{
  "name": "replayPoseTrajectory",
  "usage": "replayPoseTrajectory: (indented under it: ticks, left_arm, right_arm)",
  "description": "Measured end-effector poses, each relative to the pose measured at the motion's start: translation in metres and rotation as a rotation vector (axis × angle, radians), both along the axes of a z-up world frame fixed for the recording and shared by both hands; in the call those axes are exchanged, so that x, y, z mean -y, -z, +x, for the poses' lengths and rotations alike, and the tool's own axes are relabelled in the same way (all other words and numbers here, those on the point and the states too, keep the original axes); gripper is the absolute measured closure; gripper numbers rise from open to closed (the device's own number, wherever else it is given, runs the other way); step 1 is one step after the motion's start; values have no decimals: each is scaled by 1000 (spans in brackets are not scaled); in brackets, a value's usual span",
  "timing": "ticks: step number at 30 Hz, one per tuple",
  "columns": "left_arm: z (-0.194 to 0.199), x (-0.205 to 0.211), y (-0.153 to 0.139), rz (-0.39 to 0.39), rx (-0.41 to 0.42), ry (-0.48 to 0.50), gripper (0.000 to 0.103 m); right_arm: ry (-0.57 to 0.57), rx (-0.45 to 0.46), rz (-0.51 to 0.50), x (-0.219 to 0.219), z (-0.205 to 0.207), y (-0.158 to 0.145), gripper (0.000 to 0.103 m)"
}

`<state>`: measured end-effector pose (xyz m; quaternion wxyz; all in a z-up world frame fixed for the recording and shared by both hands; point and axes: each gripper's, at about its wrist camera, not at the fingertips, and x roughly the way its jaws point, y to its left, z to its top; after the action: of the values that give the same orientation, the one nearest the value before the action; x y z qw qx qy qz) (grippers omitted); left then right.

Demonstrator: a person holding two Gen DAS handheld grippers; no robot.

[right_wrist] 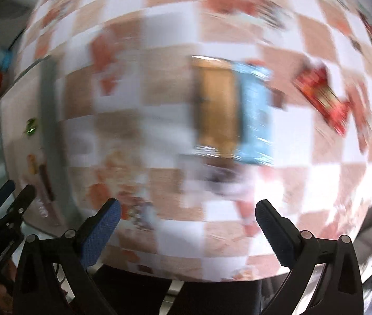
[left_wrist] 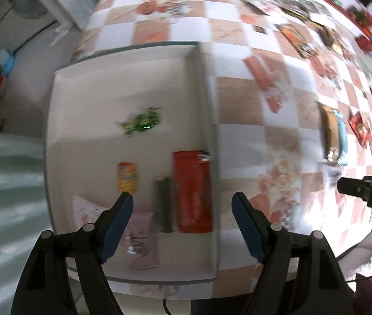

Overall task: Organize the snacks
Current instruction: 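Move both tools back over the remaining snacks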

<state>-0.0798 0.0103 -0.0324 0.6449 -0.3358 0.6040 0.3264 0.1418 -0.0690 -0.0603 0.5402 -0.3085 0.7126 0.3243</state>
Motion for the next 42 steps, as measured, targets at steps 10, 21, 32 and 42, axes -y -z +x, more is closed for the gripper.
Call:
replayPoseTrajectory:
  ticks: [10,21,32,42]
  left_arm:
    - [50,33,2,-34,-5,133,23]
    - [81,56,9,-55,-31,199,23]
    - [89,72,18,-64,-86,210,23]
    - [70,68,24,-74,-102,191,22]
  right_arm:
    - [210,-9,-87,71,57,25,0]
    - [257,-6,-95,96,81,34,0]
    - [259,14,-36,43,121,41,0]
    - [186,-89,-96,25,65,65,0]
